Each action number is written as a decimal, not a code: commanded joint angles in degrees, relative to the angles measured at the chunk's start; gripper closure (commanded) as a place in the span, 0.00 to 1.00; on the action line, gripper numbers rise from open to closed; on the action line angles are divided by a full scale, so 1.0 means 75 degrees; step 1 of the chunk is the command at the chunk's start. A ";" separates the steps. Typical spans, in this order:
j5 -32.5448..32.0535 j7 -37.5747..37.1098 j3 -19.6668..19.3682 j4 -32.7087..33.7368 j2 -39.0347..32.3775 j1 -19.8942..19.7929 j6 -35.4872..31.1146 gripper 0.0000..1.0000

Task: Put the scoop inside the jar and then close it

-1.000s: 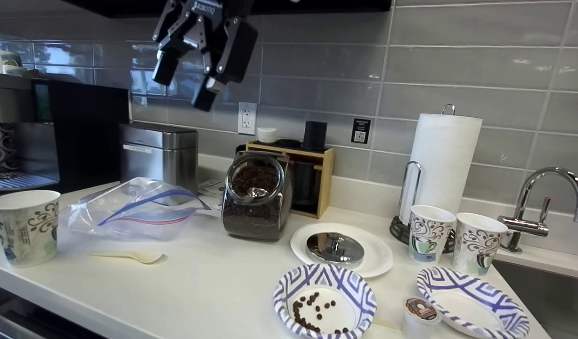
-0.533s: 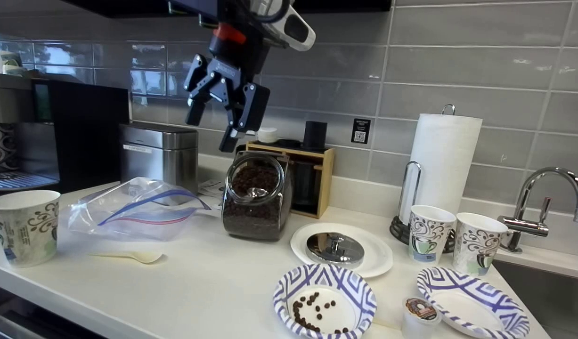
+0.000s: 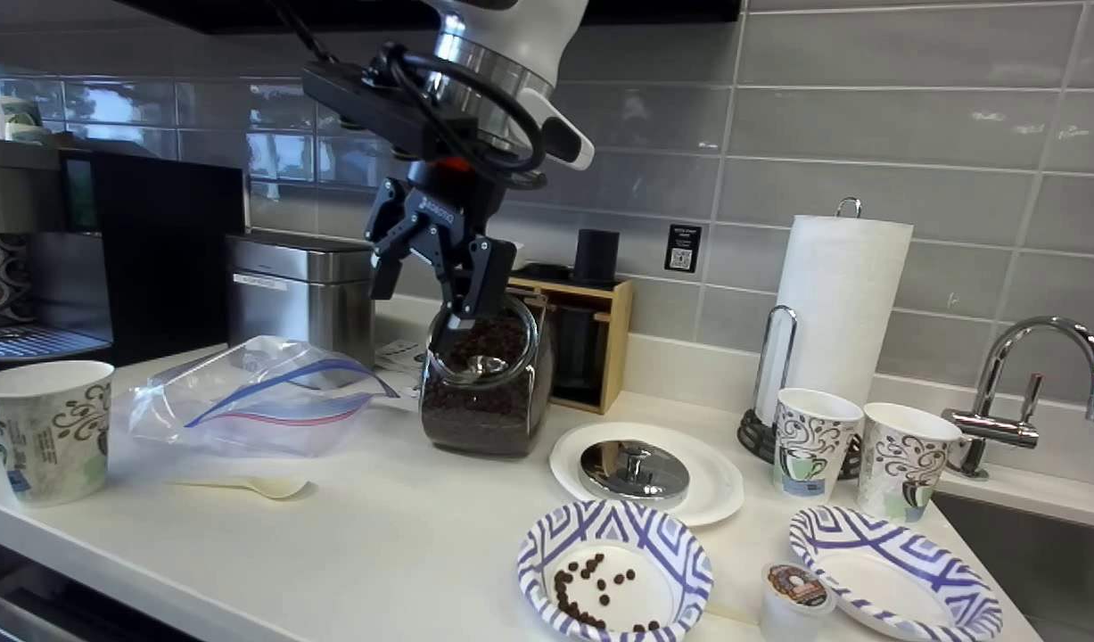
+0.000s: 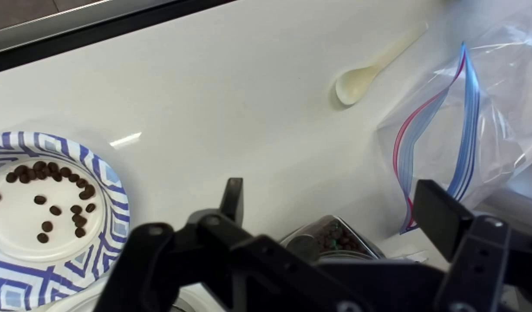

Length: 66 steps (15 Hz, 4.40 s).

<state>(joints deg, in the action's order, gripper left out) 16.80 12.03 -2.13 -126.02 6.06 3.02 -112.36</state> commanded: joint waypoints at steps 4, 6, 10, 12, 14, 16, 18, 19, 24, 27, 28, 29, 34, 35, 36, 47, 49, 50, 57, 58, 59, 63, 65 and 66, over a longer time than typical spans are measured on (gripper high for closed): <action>0.0005 0.0005 0.0082 0.0036 0.0038 -0.0088 0.0023 0.00; -0.0019 -0.0020 0.0058 -0.0002 -0.0129 -0.0116 -0.0046 0.00; 0.0234 0.1050 0.0015 -0.0301 -0.0150 -0.0124 -0.0547 0.00; 0.0341 0.1525 -0.0002 -0.0494 -0.0193 -0.0152 -0.1089 0.00; 0.0626 0.1983 -0.0038 -0.0682 -0.0266 -0.0180 -0.1607 0.00; 0.1121 0.2589 -0.0082 -0.0778 -0.0404 -0.0198 -0.1866 0.00; 0.1743 0.3310 -0.0130 -0.0727 -0.0568 -0.0234 -0.1717 0.00; 0.2068 0.3722 -0.0150 -0.0683 -0.0639 -0.0264 -0.1616 0.00; 0.2738 0.4809 -0.0133 -0.0443 -0.1095 -0.0482 -0.1380 0.00; 0.3061 0.5249 -0.0114 -0.0205 -0.1428 -0.0621 -0.1140 0.00; 0.3161 0.5381 -0.0110 -0.0090 -0.1539 -0.0674 -0.0993 0.00; 0.3247 0.5506 -0.0102 0.0016 -0.1632 -0.0725 -0.0879 0.00; 0.3397 0.5732 -0.0072 0.0721 -0.2175 -0.0970 -0.0175 0.00; 0.3402 0.5733 -0.0057 0.0850 -0.2286 -0.1002 -0.0079 0.00; 0.3395 0.5699 -0.0043 0.0999 -0.2414 -0.1036 0.0061 0.00; 0.3587 0.5545 0.0217 0.2428 -0.3639 -0.1317 0.1307 0.00; 0.3627 0.5525 0.0263 0.2621 -0.3815 -0.1354 0.1434 0.01; 0.3637 0.5515 0.0282 0.2706 -0.3896 -0.1363 0.1494 0.02; 0.3693 0.5395 0.0377 0.3163 -0.4312 -0.1439 0.1837 0.54; 0.3714 0.5389 0.0394 0.3176 -0.4348 -0.1456 0.1871 0.61; 0.3718 0.5363 0.0402 0.3183 -0.4378 -0.1459 0.1868 0.69; 0.3680 0.5195 0.0374 0.3205 -0.4474 -0.1486 0.2093 0.93; 0.3684 0.5110 0.0357 0.3202 -0.4466 -0.1508 0.2180 1.00; 0.3689 0.5071 0.0353 0.3206 -0.4465 -0.1514 0.2226 1.00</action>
<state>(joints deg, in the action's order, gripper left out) 43.75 51.81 0.12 -103.40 -25.95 -7.98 -96.67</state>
